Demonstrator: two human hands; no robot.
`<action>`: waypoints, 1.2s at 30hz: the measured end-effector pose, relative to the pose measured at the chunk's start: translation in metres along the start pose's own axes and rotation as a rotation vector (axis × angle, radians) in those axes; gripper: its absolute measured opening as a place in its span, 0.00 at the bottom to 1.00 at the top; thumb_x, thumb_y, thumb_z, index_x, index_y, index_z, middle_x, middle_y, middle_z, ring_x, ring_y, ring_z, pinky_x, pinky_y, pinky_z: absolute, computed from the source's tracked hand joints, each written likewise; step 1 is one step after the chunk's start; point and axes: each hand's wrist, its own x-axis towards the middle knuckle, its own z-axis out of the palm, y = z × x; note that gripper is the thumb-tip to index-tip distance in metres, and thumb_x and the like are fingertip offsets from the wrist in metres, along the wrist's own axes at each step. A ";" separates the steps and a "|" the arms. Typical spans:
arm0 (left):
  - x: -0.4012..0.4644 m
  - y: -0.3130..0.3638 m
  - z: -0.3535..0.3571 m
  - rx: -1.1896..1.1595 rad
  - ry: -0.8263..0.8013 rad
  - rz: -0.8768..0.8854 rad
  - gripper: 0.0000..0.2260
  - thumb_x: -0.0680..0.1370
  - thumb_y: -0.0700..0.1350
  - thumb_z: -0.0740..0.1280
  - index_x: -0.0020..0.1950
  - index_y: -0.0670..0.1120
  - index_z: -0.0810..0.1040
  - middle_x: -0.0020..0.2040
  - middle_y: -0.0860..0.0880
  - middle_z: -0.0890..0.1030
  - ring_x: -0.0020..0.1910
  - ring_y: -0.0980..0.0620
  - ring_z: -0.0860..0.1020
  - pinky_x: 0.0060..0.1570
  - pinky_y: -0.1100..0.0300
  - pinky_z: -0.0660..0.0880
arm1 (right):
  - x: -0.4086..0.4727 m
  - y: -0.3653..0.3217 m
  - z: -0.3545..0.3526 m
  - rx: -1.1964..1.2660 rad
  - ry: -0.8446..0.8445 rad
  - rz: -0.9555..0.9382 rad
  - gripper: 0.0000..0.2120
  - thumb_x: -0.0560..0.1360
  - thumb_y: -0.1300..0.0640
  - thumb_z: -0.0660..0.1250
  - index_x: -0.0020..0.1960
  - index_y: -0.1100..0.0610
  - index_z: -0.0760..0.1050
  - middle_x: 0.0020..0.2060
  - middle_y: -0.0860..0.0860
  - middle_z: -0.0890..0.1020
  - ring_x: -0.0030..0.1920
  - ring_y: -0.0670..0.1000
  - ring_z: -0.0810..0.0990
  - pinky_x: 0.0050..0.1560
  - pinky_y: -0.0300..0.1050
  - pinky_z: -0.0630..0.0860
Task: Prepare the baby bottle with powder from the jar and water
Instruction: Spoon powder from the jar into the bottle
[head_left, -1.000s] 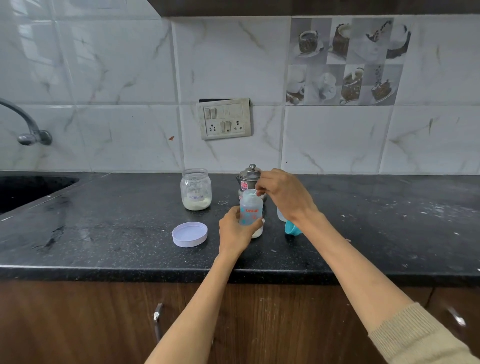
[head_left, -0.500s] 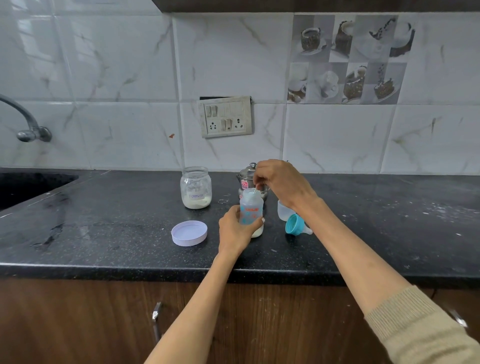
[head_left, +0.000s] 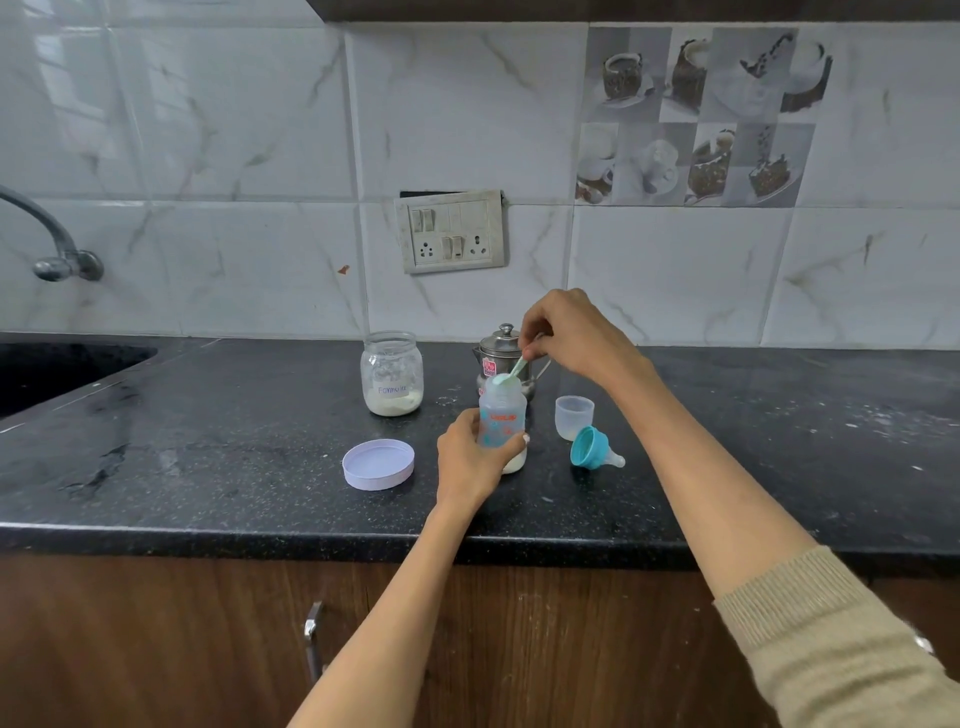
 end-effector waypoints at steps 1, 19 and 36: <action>0.000 0.000 0.000 -0.002 -0.001 0.000 0.24 0.68 0.47 0.76 0.61 0.41 0.75 0.58 0.45 0.80 0.56 0.51 0.78 0.51 0.65 0.71 | 0.000 0.001 -0.003 0.024 0.021 0.008 0.06 0.69 0.69 0.71 0.41 0.60 0.83 0.35 0.52 0.82 0.37 0.47 0.80 0.43 0.43 0.77; 0.001 -0.001 0.000 0.015 0.002 -0.005 0.27 0.68 0.48 0.76 0.63 0.41 0.74 0.60 0.45 0.79 0.58 0.50 0.78 0.54 0.63 0.72 | -0.012 0.022 0.008 0.263 0.083 0.054 0.04 0.69 0.69 0.72 0.43 0.63 0.82 0.34 0.53 0.82 0.36 0.45 0.80 0.45 0.34 0.78; 0.000 0.000 -0.001 0.007 -0.011 -0.015 0.27 0.68 0.49 0.76 0.63 0.42 0.75 0.60 0.45 0.80 0.58 0.50 0.78 0.54 0.63 0.72 | -0.007 0.025 0.007 0.278 0.026 0.072 0.04 0.70 0.68 0.71 0.43 0.62 0.82 0.32 0.50 0.80 0.33 0.42 0.78 0.35 0.28 0.74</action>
